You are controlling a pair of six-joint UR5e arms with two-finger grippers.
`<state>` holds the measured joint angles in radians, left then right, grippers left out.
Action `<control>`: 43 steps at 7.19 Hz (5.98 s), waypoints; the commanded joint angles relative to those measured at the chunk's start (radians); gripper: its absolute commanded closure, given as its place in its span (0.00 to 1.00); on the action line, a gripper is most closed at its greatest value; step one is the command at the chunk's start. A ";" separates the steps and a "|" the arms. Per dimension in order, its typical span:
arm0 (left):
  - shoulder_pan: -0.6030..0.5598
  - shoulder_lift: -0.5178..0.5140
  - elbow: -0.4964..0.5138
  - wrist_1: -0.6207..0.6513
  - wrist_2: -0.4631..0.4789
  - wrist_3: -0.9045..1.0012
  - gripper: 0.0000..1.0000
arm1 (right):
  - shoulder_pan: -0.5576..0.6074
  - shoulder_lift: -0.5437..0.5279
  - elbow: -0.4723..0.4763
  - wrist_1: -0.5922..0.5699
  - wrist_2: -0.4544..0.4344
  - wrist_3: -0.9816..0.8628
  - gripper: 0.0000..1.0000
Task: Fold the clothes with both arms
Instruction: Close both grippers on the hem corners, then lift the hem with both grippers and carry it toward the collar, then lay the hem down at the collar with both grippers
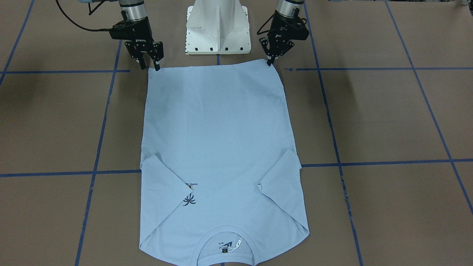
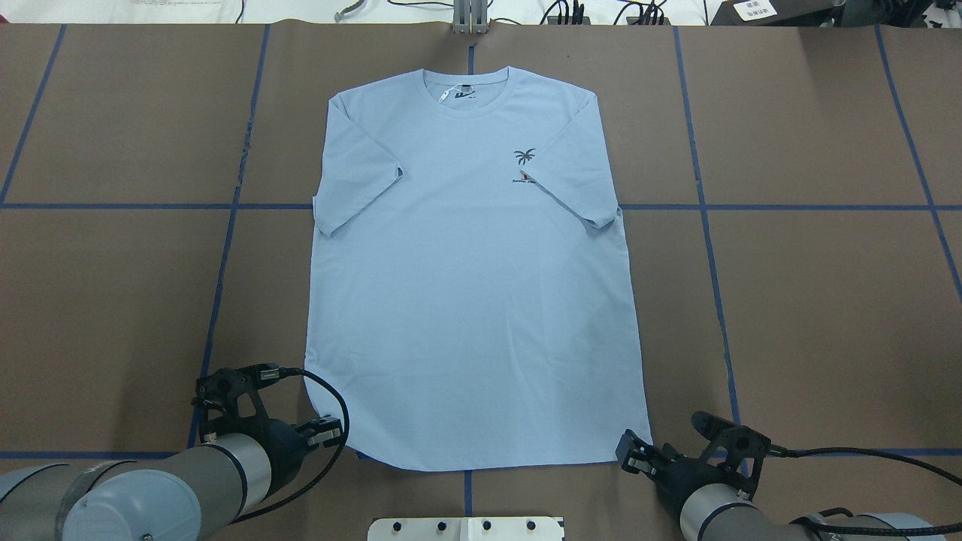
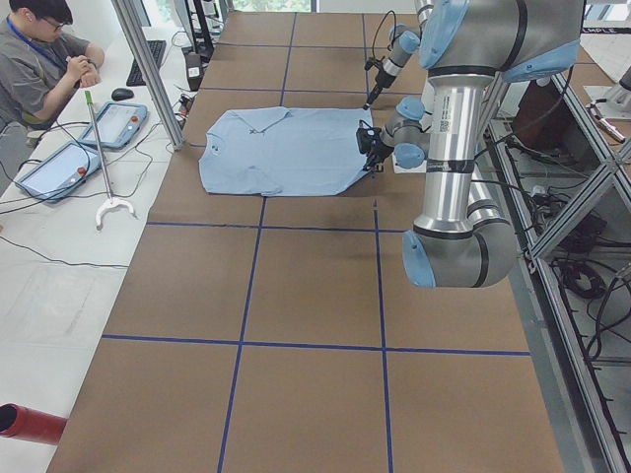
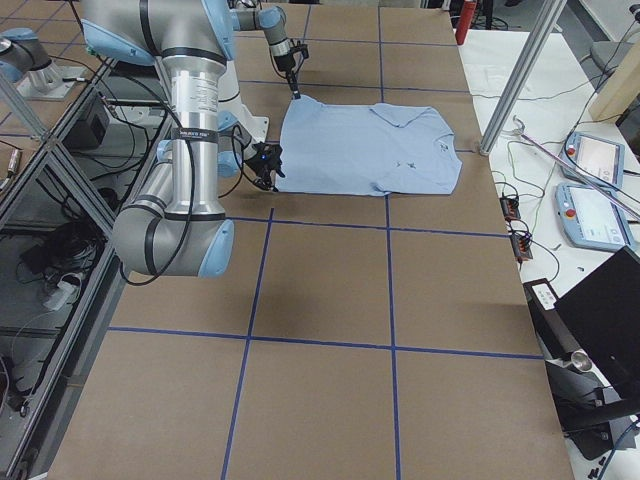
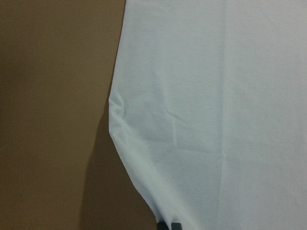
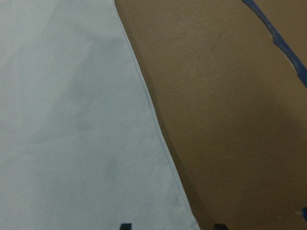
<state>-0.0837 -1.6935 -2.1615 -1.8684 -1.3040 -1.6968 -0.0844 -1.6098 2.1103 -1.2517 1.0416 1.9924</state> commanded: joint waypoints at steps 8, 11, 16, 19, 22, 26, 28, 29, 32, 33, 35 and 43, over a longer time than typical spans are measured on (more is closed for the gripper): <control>-0.008 0.002 0.003 0.002 0.000 0.000 1.00 | 0.006 0.028 -0.023 -0.052 0.002 -0.006 0.42; -0.008 0.000 0.003 0.002 0.000 0.000 1.00 | 0.006 0.028 -0.024 -0.054 0.002 -0.006 0.60; -0.010 0.005 0.002 0.003 -0.006 0.000 1.00 | 0.005 0.036 0.063 -0.205 0.003 -0.007 1.00; -0.008 -0.036 -0.297 0.287 -0.109 0.003 1.00 | -0.003 0.118 0.455 -0.643 0.115 -0.056 1.00; -0.098 -0.395 -0.383 0.724 -0.254 0.128 1.00 | 0.212 0.480 0.513 -0.986 0.331 -0.298 1.00; -0.512 -0.402 -0.044 0.437 -0.399 0.509 1.00 | 0.581 0.528 0.168 -0.682 0.495 -0.572 1.00; -0.635 -0.408 0.096 0.352 -0.402 0.592 1.00 | 0.731 0.608 -0.106 -0.499 0.541 -0.665 1.00; -0.681 -0.425 0.197 0.288 -0.400 0.615 1.00 | 0.780 0.651 -0.227 -0.447 0.557 -0.690 1.00; -0.703 -0.538 0.611 -0.014 -0.390 0.638 1.00 | 0.844 0.773 -0.653 -0.189 0.558 -0.722 1.00; -0.702 -0.575 0.720 -0.061 -0.368 0.638 1.00 | 0.847 0.800 -0.755 -0.139 0.557 -0.736 1.00; -0.700 -0.601 0.865 -0.136 -0.322 0.667 1.00 | 0.848 0.803 -0.835 -0.097 0.548 -0.756 1.00; -0.677 -0.589 0.856 -0.161 -0.325 0.724 0.00 | 0.847 0.791 -0.832 -0.068 0.532 -0.780 0.00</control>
<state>-0.7597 -2.2884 -1.2861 -2.0167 -1.6279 -1.0001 0.7706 -0.8111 1.2790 -1.3399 1.5837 1.2169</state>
